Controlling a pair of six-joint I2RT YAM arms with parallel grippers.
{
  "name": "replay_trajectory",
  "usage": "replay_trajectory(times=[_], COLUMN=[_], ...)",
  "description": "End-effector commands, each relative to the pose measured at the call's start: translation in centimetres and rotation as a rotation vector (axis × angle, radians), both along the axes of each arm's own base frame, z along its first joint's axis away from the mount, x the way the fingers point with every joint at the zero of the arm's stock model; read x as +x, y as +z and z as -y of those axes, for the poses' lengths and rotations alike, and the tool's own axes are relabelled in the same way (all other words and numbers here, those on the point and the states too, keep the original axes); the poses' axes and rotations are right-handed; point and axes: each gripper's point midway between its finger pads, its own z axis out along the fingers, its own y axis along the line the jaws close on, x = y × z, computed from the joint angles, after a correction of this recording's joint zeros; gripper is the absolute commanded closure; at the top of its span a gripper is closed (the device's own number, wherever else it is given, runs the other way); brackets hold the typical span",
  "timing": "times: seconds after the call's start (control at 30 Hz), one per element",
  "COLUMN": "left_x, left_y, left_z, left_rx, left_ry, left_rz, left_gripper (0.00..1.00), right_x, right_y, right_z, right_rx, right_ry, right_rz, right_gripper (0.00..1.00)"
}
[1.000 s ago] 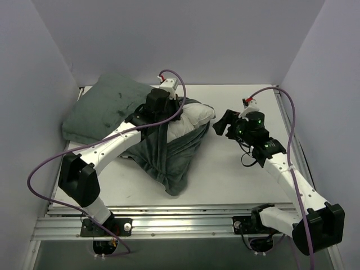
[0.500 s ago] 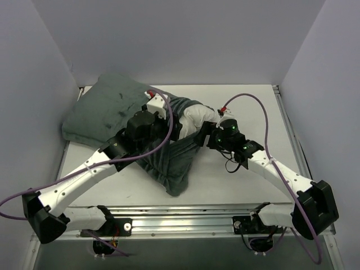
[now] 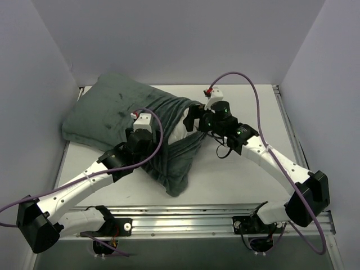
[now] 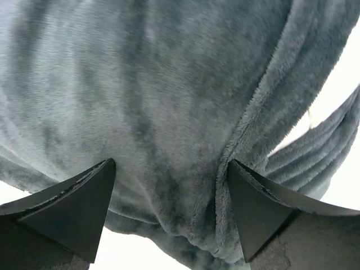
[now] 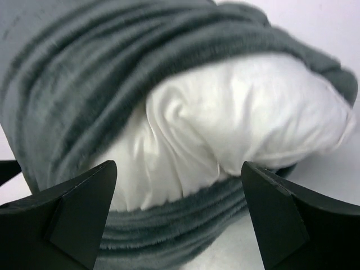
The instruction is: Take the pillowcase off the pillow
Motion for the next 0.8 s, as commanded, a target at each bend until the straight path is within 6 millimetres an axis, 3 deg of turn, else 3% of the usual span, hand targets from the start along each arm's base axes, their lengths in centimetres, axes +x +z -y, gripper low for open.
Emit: replay_trajectory(times=[0.0, 0.17, 0.2, 0.3, 0.4, 0.43, 0.57, 0.63, 0.77], left_x=[0.6, 0.8, 1.1, 1.4, 1.6, 1.8, 2.1, 2.3, 3.6], left_y=[2.0, 1.3, 1.1, 0.3, -0.8, -1.1, -1.5, -1.8, -1.9], left_z=[-0.2, 0.2, -0.2, -1.4, -2.2, -2.8, -2.8, -2.6, -1.3], left_rx=[-0.100, -0.138, -0.143, -0.141, -0.128, -0.123, -0.106, -0.074, -0.031], left_ry=[0.043, 0.034, 0.053, 0.088, 0.110, 0.123, 0.110, 0.092, 0.048], left_rz=[0.039, 0.027, 0.021, 0.006, -0.010, -0.018, -0.033, -0.043, -0.046], left_gripper=[0.12, 0.11, 0.11, 0.11, 0.12, 0.12, 0.13, 0.13, 0.13], right_x=[1.3, 1.8, 1.7, 1.3, 0.5, 0.0, -3.9, -6.6, -14.0], right_y=[0.7, -1.3, -2.5, -4.6, -6.3, -6.5, -5.8, -4.9, -3.1], right_z=[-1.2, -3.5, -4.1, -4.9, -4.9, -4.9, -4.2, -5.1, -6.8], right_rx=[-0.090, -0.083, -0.083, -0.084, -0.091, -0.087, -0.059, -0.025, 0.010], right_ry=[0.092, 0.186, 0.220, 0.273, 0.289, 0.300, 0.361, 0.434, 0.639], right_rz=[0.042, 0.017, -0.008, -0.048, -0.088, -0.098, -0.139, -0.149, -0.183], right_gripper=[0.12, 0.11, 0.12, 0.22, 0.71, 0.97, 1.00, 1.00, 1.00])
